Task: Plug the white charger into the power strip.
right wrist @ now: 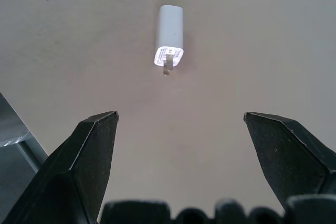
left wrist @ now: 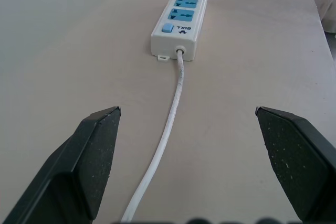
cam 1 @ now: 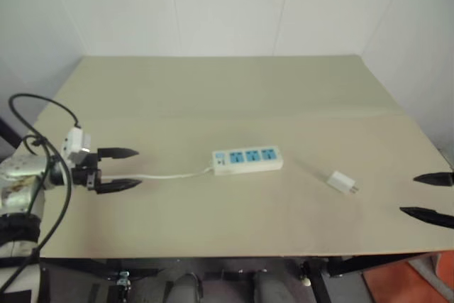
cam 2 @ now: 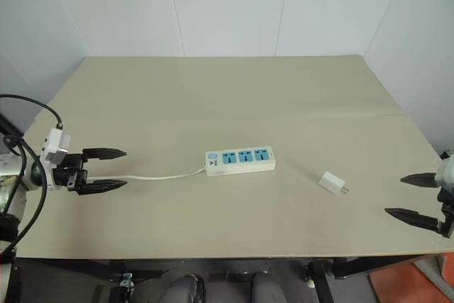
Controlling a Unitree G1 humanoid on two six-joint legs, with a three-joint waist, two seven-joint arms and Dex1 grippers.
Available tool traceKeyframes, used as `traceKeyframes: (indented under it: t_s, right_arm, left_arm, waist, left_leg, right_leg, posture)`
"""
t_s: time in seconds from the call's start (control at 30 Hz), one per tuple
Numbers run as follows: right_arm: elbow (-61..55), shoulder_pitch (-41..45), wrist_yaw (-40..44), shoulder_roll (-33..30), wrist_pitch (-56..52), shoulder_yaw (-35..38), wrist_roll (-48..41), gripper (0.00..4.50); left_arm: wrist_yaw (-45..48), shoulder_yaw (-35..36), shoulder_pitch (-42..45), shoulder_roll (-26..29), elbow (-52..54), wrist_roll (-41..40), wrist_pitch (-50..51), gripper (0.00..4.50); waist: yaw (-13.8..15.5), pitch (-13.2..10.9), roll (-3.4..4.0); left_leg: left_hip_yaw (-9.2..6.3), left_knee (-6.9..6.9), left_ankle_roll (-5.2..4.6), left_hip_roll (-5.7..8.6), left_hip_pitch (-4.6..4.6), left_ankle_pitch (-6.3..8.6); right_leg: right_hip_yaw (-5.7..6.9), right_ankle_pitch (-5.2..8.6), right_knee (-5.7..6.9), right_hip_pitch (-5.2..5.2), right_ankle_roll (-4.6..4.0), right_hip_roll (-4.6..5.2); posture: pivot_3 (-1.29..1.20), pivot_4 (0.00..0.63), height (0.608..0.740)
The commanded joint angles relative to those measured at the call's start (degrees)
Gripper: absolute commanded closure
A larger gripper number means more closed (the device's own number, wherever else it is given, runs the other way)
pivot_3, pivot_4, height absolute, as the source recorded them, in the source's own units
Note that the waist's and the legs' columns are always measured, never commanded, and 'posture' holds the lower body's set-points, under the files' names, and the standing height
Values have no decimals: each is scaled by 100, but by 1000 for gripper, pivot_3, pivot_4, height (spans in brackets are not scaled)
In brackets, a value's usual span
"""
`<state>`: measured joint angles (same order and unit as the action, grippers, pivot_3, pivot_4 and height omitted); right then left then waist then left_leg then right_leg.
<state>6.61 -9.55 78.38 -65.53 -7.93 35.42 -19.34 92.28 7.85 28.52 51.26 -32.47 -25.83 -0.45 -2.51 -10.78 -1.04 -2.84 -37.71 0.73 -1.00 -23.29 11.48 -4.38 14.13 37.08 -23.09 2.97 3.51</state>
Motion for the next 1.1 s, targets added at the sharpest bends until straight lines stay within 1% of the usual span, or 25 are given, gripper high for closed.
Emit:
traceKeyframes:
  t_s: [0.03, 0.6, 0.73, 0.93, 1.0, 1.1]
  right_arm:
    - [-188, -7, -62, -18, -3, 314, -108, 0]
    - [-196, 15, -120, -12, 22, 271, -112, 0]
    - [-495, 32, -142, -62, -174, 236, -164, 0]
    - [-1590, 325, -401, 20, -890, 7, -638, 0]
    - [-2121, 665, -749, 102, -1196, -359, -823, 0]
    - [-2627, 1069, -1124, 223, -1481, -832, -921, 0]
  left_arm:
    - [22, -16, 128, 52, -13, -38, -95, 22]
    - [22, -115, 166, -66, -112, 14, -187, 22]
    - [21, -248, 228, -121, -136, 235, -215, 22]
    - [-351, -475, 601, -780, -408, 651, -557, 22]
    - [-469, -751, 892, -1145, -734, 966, -737, 22]
    - [-656, -1068, 1216, -1496, -1158, 1405, -993, 22]
  waist:
    - [-1, 0, 0]
    - [-1, 0, -1]
    - [0, 0, -1]
    - [17, 0, -3]
    - [20, 0, -8]
    - [27, 0, -10]
  left_leg:
    - [0, 0, 0, 0, 0, 0]
    - [0, 0, 0, 0, 0, 0]
    - [0, 0, 0, 0, 1, 0]
    - [-2, -4, 0, 1, -1, 0]
    - [-4, -3, 0, 1, -2, 0]
    - [-6, -6, 0, 6, -9, 0]
  right_leg:
    - [0, 0, 0, 0, 0, 0]
    - [0, 0, 0, 0, 0, 0]
    - [0, 0, 0, 0, 1, 0]
    - [0, -3, 0, 3, 5, 0]
    - [1, -3, -1, 3, 5, -1]
    - [0, -6, -2, 2, 9, 0]
  posture:
    - [0, 150, 740]
    - [0, 150, 740]
    - [0, 150, 740]
    - [0, 150, 740]
    - [0, 150, 740]
    - [0, 150, 740]
